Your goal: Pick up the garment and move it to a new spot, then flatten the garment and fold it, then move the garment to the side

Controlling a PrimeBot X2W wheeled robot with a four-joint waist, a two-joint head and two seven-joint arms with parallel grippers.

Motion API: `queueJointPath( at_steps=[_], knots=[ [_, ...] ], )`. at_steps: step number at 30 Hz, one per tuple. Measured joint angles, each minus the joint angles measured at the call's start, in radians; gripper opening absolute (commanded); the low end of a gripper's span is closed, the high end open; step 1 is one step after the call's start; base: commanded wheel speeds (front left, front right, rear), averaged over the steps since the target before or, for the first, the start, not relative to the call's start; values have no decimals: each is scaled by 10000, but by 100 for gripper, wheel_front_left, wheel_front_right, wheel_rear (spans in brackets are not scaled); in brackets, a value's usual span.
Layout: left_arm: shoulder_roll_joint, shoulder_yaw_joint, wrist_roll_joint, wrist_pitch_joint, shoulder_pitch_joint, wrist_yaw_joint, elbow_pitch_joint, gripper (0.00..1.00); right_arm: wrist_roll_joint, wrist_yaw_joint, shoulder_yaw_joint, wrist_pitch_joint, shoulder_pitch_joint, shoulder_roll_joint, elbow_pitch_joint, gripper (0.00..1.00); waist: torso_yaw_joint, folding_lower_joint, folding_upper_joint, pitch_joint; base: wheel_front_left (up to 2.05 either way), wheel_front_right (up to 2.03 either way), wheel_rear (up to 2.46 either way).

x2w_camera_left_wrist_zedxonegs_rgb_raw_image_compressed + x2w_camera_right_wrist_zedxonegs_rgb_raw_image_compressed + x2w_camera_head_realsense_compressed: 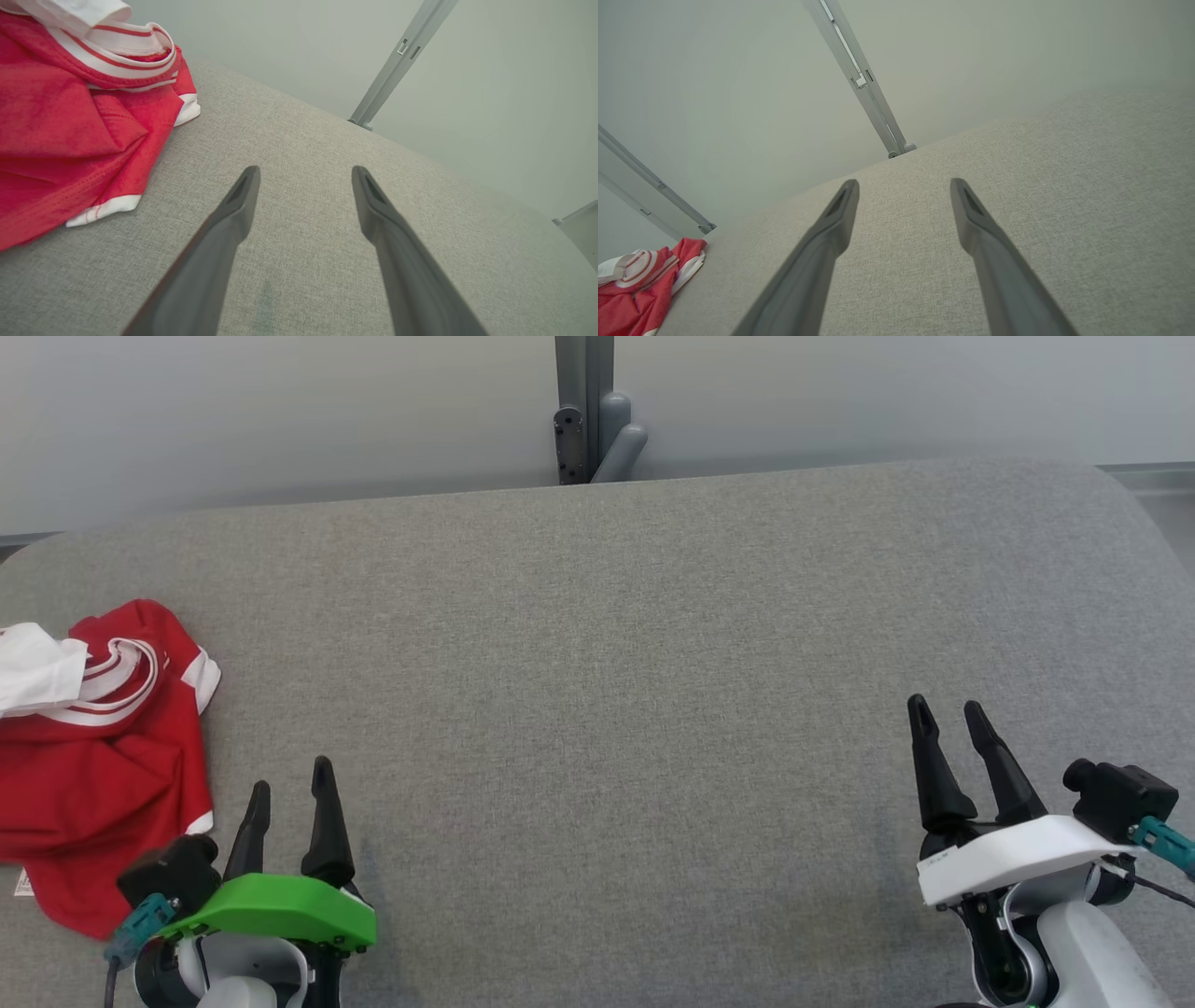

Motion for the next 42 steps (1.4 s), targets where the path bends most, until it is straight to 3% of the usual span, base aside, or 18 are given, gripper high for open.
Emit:
queueJointPath(
  at_steps=[20,42],
  knots=[
    [17,-205,2157,-523,19,259,134,100,-2790,2,-330,-88,45,336,117,100,-48,0,2,4,0,0,0],
    [29,-299,3707,-968,78,420,207,100,-5135,2,-1124,-148,45,790,232,100,-120,0,2,60,0,0,0]
  ],
)
